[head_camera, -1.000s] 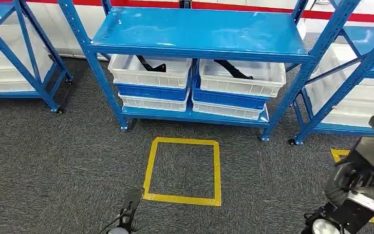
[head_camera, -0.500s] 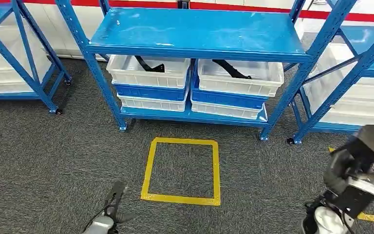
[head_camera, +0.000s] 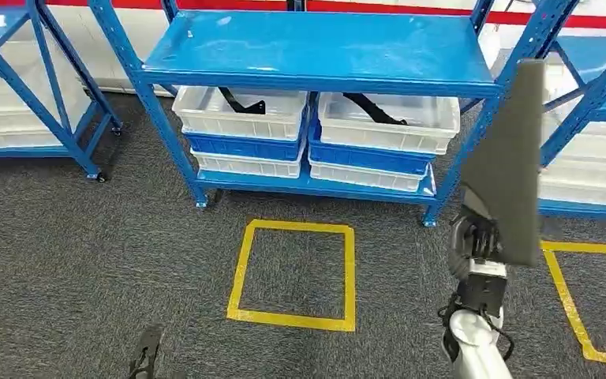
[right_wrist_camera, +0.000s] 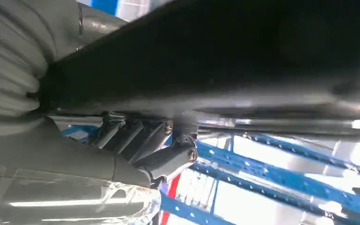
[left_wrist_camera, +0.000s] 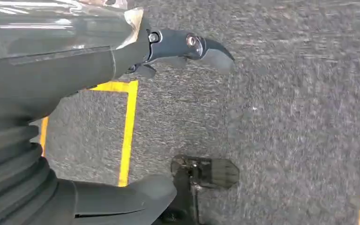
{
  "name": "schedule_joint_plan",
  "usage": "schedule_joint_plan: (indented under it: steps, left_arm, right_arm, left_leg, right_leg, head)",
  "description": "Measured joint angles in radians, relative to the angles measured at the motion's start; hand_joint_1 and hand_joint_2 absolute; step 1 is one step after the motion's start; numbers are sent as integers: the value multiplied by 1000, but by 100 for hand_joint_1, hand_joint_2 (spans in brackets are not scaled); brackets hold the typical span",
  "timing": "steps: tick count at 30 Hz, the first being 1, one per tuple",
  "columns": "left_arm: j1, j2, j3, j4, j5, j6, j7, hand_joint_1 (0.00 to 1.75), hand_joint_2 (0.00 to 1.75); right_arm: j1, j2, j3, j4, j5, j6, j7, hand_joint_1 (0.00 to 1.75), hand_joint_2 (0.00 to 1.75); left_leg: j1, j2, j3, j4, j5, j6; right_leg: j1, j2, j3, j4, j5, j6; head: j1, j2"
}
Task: Take the parts from the cabinet and place them on the table.
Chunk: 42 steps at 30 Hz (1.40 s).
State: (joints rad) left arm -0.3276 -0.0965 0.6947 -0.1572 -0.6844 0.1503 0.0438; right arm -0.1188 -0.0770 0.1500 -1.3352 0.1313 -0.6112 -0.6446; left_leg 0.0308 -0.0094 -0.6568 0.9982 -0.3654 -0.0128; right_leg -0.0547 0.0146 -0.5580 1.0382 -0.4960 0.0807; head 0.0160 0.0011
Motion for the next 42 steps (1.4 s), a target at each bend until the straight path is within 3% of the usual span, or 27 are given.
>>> schedule_joint_plan:
  steps: [2,3,4,6,7,8,9,12,13,16,17,18,19,20,22,23,24,25,27,29,32,33,35,37,38,40,42]
  left_arm:
    - [34,-13,19,0,14,19,-46,0,175]
    - [48,-18,26,-1,19,24,-68,0,175]
    - [57,-27,32,-1,20,25,-85,0,175]
    - [72,-41,39,-1,30,32,-124,0,175]
    - [76,-46,40,-2,32,36,-133,0,175]
    - [80,-47,42,-2,34,39,-136,0,175]
    - [82,-48,44,-5,35,39,-137,0,175]
    - [83,-53,47,-14,38,40,-149,0,175]
    - [82,-53,47,-21,40,41,-160,0,175]
    - [85,-64,47,-28,47,53,-185,0,175]
    - [88,-68,47,-34,48,57,-190,0,175]
    - [89,-73,47,-39,48,62,-192,0,175]
    - [90,-75,45,-46,48,65,-193,0,175]
    - [90,-78,43,-52,48,66,-193,0,175]
    - [95,-83,34,-60,45,69,-189,0,175]
    - [99,-84,29,-66,44,70,-183,0,175]
    - [104,-85,26,-72,44,71,-180,0,175]
    - [108,-85,19,-80,46,71,-172,0,175]
    - [111,-85,4,-98,51,69,-162,0,175]
    - [115,-83,-5,-113,56,61,-154,0,175]
    - [130,-75,-15,-128,71,51,-149,0,175]
    - [135,-67,-16,-133,71,49,-149,0,175]
    - [143,-63,-20,-135,77,43,-150,0,175]
    - [151,-59,-22,-135,81,41,-151,0,175]
    - [156,-58,-22,-135,81,41,-151,0,175]
    - [162,-54,-22,-135,82,41,-151,0,175]
    - [162,-51,-23,-139,82,41,-152,0,175]
  right_arm:
    - [10,13,23,-5,41,-6,25,175,175]
    - [18,18,31,-11,59,-7,38,175,175]
    - [25,21,36,-20,76,-8,49,175,175]
    - [39,37,44,-40,105,-10,71,175,175]
    - [46,45,46,-51,114,-10,77,175,175]
    - [51,51,49,-61,121,-10,82,175,175]
    - [55,55,50,-69,125,-10,85,175,175]
    - [57,66,51,-91,132,-8,89,175,175]
    - [59,71,50,-98,139,-5,93,175,175]
    - [72,80,50,-121,170,7,118,175,175]
    - [80,86,50,-136,183,10,127,175,175]
    - [88,87,50,-149,197,16,135,175,175]
    - [94,90,50,-163,209,23,143,175,175]
    - [99,94,50,-174,219,29,150,175,175]
    - [115,100,48,-192,239,42,162,175,175]
    - [124,104,43,-201,252,52,169,175,175]
    - [132,109,39,-210,265,66,171,175,175]
    - [137,116,36,-222,278,80,173,175,175]
    - [140,126,26,-243,297,102,175,175,175]
    - [142,140,22,-255,307,121,176,175,175]
    - [149,148,14,-260,311,142,175,175,175]
    - [146,152,12,-261,312,147,173,175,175]
    - [143,162,9,-261,312,152,169,175,175]
    - [144,168,8,-261,312,154,169,175,175]
    - [145,168,6,-260,312,154,169,175,175]
    - [144,169,5,-261,312,156,168,175,175]
    - [144,173,3,-261,312,158,168,175,175]
  left_leg:
    - [8,1,-5,-1,1,-7]
    - [9,6,-14,24,-28,-5]
    - [7,8,-37,81,-70,-5]
    - [5,7,-111,259,-159,-2]
    - [5,7,-135,320,-182,1]
    - [3,7,-139,342,-184,7]
    - [-1,7,-118,314,-168,16]
    - [-24,12,35,72,-84,61]
    - [-31,27,47,51,-100,65]
    - [-44,21,45,45,-95,62]
    - [-40,18,50,30,-87,66]
    - [-31,19,59,16,-77,65]
    - [-31,17,60,9,-73,71]
    - [-31,15,58,9,-71,74]
    - [-32,11,55,10,-71,74]
    - [-31,9,55,10,-71,74]
    - [-31,8,55,10,-71,73]
    - [-30,6,55,11,-71,73]
    - [-30,1,56,16,-72,68]
    - [-40,-1,47,25,-74,57]
    - [-36,-1,47,20,-67,44]
    - [-32,0,42,29,-77,39]
    - [-29,2,1,123,-145,25]
    - [-23,2,-73,288,-215,14]
    - [-20,2,-91,329,-223,11]
    - [-16,7,-64,279,-181,10]
    - [-10,18,26,113,-104,10]
  right_leg:
    - [-1,-1,-6,4,4,-14]
    - [-1,-3,-6,4,7,-23]
    - [2,-6,-8,4,9,-27]
    - [13,-15,-15,4,10,-38]
    - [19,-17,-18,4,12,-42]
    - [26,-19,-19,4,12,-43]
    - [30,-20,-20,4,14,-46]
    - [36,-21,-17,4,14,-46]
    - [47,-23,-20,5,14,-45]
    - [38,-32,-18,0,15,-42]
    - [43,-35,-15,-4,16,-34]
    - [42,-33,-22,7,6,-32]
    - [44,-28,-39,43,-19,-35]
    - [43,-25,-72,118,-56,-40]
    - [42,-21,-138,266,-108,-40]
    - [42,-21,-151,295,-110,-34]
    - [41,-21,-143,277,-98,-26]
    - [39,-21,-112,212,-68,-15]
    - [34,-20,-17,23,2,2]
    - [35,-17,2,-17,11,-19]
    - [41,-17,-1,-17,17,-37]
    - [25,-18,0,-22,23,-46]
    - [25,-21,0,-22,24,-60]
    - [26,-27,-3,-22,24,-60]
    - [26,-31,-3,-22,24,-60]
    - [24,-36,-2,-22,23,-59]
    - [22,-40,1,-22,23,-58]
  head:
    - [-1,0]
    - [-3,0]
    - [-3,0]
    - [-3,0]
    - [-3,0]
    - [-3,0]
    - [-3,0]
    - [-3,0]
    - [-1,0]
    - [-2,0]
    - [-3,0]
    - [-2,0]
    - [-1,0]
    - [1,0]
    - [0,0]
    - [1,0]
    - [0,0]
    - [1,0]
    - [1,0]
    - [-2,0]
    - [0,0]
    - [0,0]
    - [-3,0]
    - [-3,0]
    - [-3,0]
    - [-3,0]
    - [-3,0]
